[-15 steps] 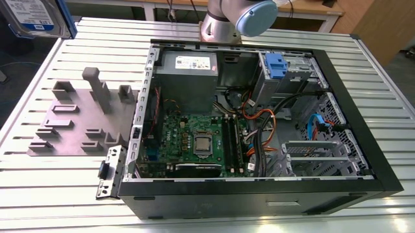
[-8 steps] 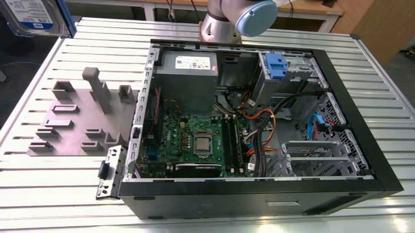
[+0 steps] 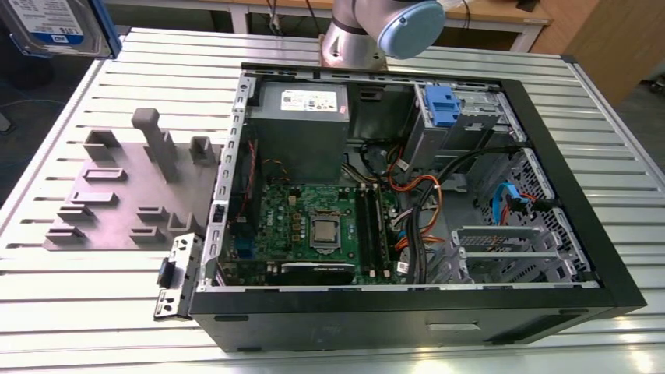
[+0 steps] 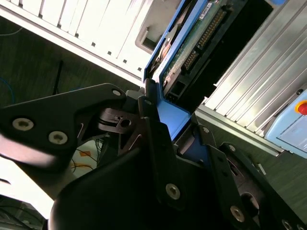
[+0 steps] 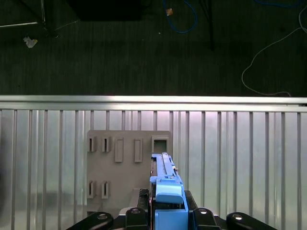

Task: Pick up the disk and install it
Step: 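Pick up the disk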

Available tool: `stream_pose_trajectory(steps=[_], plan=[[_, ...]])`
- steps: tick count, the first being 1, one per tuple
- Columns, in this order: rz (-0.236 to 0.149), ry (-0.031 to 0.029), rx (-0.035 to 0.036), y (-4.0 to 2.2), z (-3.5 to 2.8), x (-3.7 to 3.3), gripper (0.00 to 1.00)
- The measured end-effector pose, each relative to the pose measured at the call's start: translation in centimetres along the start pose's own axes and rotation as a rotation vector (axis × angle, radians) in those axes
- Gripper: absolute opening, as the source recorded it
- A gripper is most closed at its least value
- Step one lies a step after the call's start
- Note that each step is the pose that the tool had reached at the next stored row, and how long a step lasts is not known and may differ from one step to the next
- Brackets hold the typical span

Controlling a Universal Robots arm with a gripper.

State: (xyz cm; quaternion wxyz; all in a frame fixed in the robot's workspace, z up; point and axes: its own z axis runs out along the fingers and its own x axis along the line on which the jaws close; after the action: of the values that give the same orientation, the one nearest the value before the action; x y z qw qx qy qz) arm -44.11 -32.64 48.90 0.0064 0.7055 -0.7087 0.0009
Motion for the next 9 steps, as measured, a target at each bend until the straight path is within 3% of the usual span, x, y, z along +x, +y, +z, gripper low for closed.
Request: stream_pose_trajectory(steps=[9], plan=[[0.000,0.0000,0.0000,0.00,-0.40,0.00,0.36]])
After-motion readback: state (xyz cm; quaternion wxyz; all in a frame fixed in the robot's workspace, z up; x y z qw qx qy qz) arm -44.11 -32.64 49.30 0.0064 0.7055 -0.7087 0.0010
